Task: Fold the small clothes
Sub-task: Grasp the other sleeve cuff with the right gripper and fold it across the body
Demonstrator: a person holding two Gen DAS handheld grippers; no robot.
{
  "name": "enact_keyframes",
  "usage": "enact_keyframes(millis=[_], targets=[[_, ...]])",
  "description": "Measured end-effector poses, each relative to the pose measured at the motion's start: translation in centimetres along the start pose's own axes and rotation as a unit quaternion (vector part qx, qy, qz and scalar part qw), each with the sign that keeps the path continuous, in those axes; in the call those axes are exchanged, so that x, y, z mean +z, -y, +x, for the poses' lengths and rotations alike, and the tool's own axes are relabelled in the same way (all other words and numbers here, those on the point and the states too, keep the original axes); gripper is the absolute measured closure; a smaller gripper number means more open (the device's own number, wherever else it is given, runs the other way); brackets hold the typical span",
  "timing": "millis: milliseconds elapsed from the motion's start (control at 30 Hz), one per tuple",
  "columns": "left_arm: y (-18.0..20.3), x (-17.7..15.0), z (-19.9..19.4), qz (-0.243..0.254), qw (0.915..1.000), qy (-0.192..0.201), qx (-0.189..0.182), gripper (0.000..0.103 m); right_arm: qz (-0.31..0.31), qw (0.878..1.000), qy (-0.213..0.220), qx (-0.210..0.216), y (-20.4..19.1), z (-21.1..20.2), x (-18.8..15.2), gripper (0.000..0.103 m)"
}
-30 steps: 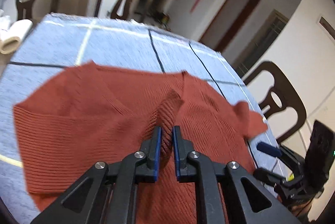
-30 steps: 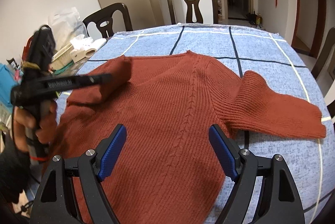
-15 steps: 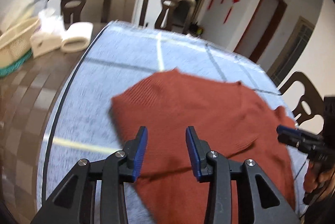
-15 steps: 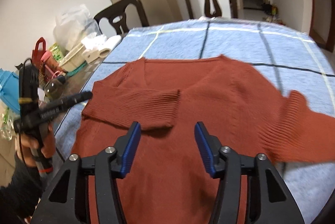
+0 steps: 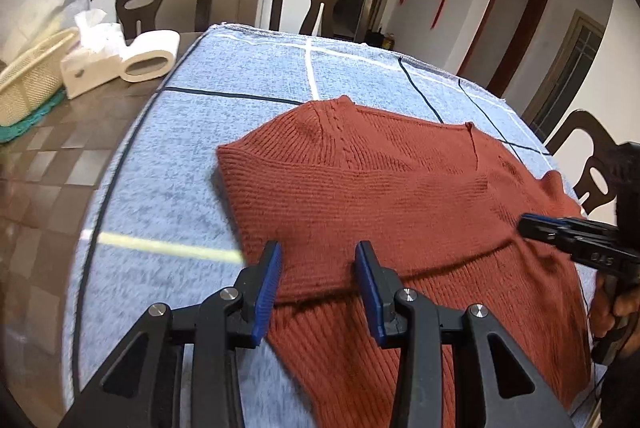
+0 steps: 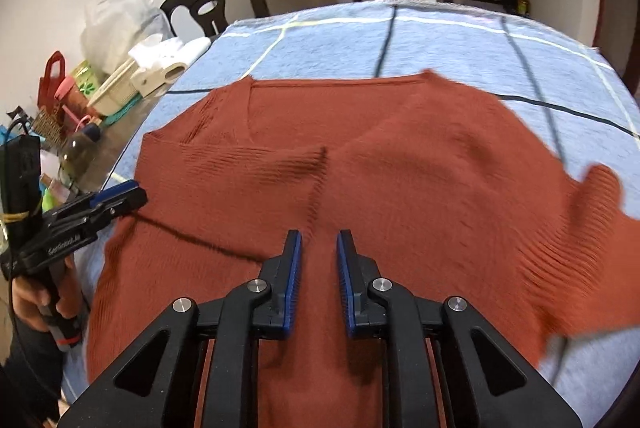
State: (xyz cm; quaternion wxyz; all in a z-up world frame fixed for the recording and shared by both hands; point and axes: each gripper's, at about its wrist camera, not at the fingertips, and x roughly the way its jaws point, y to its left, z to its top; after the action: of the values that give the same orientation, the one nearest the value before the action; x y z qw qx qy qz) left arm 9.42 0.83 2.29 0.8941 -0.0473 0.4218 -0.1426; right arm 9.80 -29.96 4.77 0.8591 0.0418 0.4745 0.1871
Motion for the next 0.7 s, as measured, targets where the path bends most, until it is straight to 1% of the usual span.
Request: enact_keyframes(millis=[67,133,167,200,300,400,467,567,633,700], targets=[[0.5,-0.6,-1.1,0.005,1.0000,0.003,0.004,0.060,0.000,1.000,0.012,-0.002,0.8,-1.9,-1.1,0.082],[0.9,-1.4,-2.1,0.000,0.9999,0.007,-0.007,0.056,0.014,0.999,0.027,-0.011,2.0,-3.7,-2.4,0.071],[1.1,-1.8,-2.5,-0.002,0.9999,0.006,-0.012,0.055,0.026,0.999,0.033,-0.016,2.8,-4.4,-3.0,0.058],[1.4,-2.3,-2.9,-0.001,0.9999,0.006,-0.011,0.055,0.039,0.998,0.039,-0.022,3.4,-4.9,-3.3,0.050],[2.4,-2.9,-3.8,0.011,0.9999,0.011,-0.006,0.055,0.094,0.993,0.055,-0.042,6.5,-6.7,-4.8,0.050],[3.4,-2.7,-4.2,0.023,0.9995,0.020,-0.003,0.053,0.141,0.986,0.071,-0.063,9.0,-7.9,-5.4,0.050],[3.8,-2.3,-3.9,0.025,0.9994,0.023,0.004,0.052,0.187,0.976,0.082,-0.073,11.2,-8.7,-5.7,0.050],[4.4,-1.6,-2.8,0.029,0.9993,0.021,0.000,0.052,0.245,0.961,0.090,-0.085,14.2,-9.5,-6.3,0.050],[4.6,-1.7,-2.0,0.035,0.9992,0.017,0.012,0.052,0.282,0.950,0.094,-0.093,15.9,-9.6,-6.7,0.050],[4.5,-1.9,-1.0,0.032,0.9994,0.005,0.010,0.052,0.310,0.940,0.113,-0.080,17.4,-9.9,-6.9,0.050]])
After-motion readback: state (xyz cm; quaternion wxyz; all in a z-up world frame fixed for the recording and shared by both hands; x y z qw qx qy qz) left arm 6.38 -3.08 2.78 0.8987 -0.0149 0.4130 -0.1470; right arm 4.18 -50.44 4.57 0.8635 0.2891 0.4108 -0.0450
